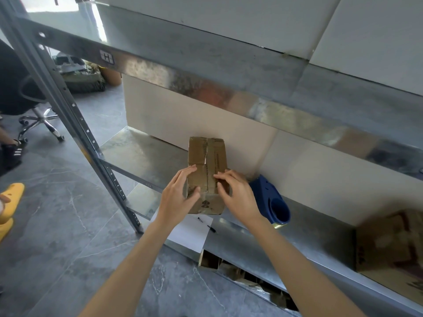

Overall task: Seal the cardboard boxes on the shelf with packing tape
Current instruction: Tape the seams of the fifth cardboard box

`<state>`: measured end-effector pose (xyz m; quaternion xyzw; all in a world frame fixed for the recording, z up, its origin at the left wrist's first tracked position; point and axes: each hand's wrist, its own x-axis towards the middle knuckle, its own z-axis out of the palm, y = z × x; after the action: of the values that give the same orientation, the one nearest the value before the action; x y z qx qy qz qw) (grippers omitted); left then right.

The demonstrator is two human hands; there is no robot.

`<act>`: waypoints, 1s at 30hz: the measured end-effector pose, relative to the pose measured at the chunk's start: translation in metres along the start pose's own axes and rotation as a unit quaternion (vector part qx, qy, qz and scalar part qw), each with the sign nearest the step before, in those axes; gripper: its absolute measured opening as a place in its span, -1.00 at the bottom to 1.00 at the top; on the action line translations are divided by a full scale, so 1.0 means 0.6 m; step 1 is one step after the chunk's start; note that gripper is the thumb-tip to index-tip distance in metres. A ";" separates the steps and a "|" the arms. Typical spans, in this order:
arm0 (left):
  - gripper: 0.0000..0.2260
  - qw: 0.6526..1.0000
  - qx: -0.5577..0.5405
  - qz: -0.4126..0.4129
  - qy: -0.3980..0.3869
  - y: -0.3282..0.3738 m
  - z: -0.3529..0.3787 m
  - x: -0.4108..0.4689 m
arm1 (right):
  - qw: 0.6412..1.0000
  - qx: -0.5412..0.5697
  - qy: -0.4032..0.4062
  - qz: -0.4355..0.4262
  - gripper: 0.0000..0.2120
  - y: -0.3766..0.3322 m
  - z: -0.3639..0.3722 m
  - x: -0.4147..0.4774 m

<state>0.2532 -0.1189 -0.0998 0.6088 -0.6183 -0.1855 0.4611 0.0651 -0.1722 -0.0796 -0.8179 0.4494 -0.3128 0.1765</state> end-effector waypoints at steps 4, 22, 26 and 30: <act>-0.58 0.999 -0.012 0.006 -0.048 -0.010 -0.018 0.006 | 0.996 0.051 -0.066 0.013 -0.72 0.012 -0.025 0.005; -0.61 0.998 -0.034 -0.003 -0.055 -0.015 -0.022 0.010 | 0.991 0.063 -0.113 0.030 -0.69 0.012 -0.039 0.006; -0.55 0.996 -0.040 -0.013 -0.075 -0.020 -0.034 0.016 | 0.977 0.073 -0.197 0.034 -0.53 0.020 -0.061 0.009; -0.57 0.998 -0.017 -0.005 -0.056 -0.024 -0.027 0.017 | 0.980 0.063 -0.184 0.030 -0.44 0.019 -0.058 0.007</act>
<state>0.2761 -0.1256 -0.0997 0.5926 -0.6366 -0.2323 0.4354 0.0361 -0.1821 -0.0587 -0.8350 0.4126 -0.1791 0.3168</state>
